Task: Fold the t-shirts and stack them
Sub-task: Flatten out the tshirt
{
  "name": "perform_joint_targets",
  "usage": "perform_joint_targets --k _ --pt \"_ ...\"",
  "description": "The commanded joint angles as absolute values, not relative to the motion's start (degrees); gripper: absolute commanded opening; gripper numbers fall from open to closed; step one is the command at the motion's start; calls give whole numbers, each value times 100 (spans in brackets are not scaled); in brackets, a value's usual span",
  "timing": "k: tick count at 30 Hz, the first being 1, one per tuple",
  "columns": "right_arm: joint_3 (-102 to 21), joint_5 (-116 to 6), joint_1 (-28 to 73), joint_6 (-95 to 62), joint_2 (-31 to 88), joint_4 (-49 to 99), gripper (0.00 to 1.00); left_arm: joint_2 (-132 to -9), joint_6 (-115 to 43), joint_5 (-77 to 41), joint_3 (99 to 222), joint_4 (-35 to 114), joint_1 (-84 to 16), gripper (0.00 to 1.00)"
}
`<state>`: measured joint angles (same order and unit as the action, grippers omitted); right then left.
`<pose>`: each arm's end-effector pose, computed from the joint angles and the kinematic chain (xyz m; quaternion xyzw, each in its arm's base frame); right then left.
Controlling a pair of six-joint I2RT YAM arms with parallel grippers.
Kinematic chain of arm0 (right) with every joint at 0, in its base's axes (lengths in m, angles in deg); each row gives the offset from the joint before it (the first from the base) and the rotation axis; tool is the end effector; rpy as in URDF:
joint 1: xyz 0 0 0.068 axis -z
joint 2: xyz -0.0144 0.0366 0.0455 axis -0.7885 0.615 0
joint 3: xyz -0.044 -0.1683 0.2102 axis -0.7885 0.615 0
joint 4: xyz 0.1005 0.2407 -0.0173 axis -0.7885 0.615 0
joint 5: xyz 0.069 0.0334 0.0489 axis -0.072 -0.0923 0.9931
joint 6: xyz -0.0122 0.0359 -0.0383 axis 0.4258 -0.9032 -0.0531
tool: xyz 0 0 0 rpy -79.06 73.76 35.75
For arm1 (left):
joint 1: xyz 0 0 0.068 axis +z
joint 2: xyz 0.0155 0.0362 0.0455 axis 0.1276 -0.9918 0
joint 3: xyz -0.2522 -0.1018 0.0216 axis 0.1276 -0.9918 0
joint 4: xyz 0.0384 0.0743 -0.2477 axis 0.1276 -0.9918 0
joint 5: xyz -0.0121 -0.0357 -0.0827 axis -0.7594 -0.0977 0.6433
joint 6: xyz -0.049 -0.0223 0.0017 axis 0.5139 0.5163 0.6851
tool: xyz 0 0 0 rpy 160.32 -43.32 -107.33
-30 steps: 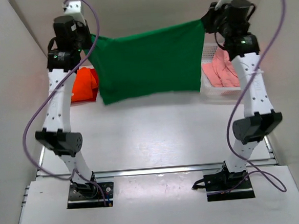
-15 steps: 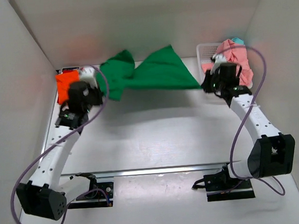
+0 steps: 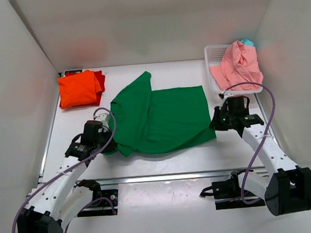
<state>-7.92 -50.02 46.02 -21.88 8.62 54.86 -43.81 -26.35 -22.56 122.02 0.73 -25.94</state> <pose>0.2145 0.0306 0.2431 0.0080 0.9310 0.1592 0.3284 0.1566 -0.0552 0.2221 -0.0106 0.9424 -0.1442 0.3017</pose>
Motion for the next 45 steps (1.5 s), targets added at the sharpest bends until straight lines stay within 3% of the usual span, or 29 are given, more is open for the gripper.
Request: perform_joint_targets --k 1,5,7,9,12,15,17,21,25,31,38,41,45 --pt "-675 -4748 4598 -2420 604 5614 1 -4242 -2540 -1923 12644 -127 -2588 0" --pt "-1270 -4634 4607 -2140 1451 5087 0 -5110 -3144 -2449 13450 196 -2149 0" --pt "-2078 -4634 4712 -1832 2331 4517 0 -6476 -3514 -2573 14355 540 -1850 0" --pt "-3701 -4790 4800 -1551 3376 4907 0 -7622 -3789 -2635 15935 515 -1691 0" --pt "-7677 -5650 4625 -1042 4766 5752 0 -9073 -3965 -3240 19892 -91 -1551 0" --pt "-9268 -5882 4536 -882 5093 5938 0 -9384 -3965 -3390 21728 -233 -1472 0" --pt "-8930 -5759 4572 -943 4814 5677 0 -8930 -4113 -3470 21419 -146 -1532 0" --pt "-6210 -5583 4694 -987 3585 4621 1 -7043 -4045 -3549 18148 1135 -1708 0" --pt "-4922 -5302 4836 -1154 3118 4427 0 -5960 -3772 -3417 15929 1314 -1770 0" --pt "-3077 -5319 4704 -1110 2354 4496 0 -4764 -3325 -3119 13888 964 -2235 0" --pt "-1310 -4986 4616 -1541 1343 4804 0 -4173 -3218 -2687 12769 58 -2289 0" --pt "-879 -4827 4703 -1725 1053 4945 0 -4076 -3131 -2644 12864 66 -2630 0" --pt "-666 -4529 4774 -1910 1033 4604 0 -4513 -3095 -2232 12865 355 -2254 0"
